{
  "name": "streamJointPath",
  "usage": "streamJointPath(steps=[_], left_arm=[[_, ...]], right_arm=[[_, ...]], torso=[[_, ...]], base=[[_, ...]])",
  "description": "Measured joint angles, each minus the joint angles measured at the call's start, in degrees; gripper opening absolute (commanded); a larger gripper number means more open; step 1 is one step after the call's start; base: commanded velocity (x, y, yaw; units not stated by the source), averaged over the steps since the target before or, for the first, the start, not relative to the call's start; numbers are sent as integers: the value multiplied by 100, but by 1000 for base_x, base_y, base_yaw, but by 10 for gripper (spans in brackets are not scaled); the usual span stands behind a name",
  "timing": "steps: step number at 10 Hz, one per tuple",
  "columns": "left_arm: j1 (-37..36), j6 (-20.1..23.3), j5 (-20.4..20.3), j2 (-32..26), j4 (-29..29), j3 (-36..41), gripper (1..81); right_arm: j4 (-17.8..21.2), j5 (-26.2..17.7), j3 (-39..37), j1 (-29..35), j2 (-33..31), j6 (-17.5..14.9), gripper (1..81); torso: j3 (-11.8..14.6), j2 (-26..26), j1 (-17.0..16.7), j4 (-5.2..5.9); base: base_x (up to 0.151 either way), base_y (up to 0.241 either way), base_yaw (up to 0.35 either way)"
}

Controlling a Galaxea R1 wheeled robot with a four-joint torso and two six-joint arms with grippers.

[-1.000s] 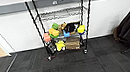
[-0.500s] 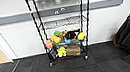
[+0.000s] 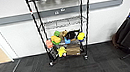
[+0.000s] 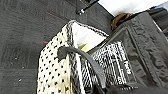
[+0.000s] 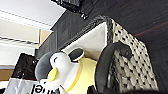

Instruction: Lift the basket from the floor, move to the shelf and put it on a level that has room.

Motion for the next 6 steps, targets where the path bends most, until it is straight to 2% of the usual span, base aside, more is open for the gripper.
streamJointPath(steps=[4,6], left_arm=[[-44,2,-65,-187,-2,317,10],[-44,5,-91,-210,-2,332,10]], right_arm=[[-2,63,361,-28,-265,2,10],[-6,74,390,-15,-236,2,10]], torso=[[7,774,-503,0],[186,1095,-706,0]], base=[[0,0,0],[0,0,0]])
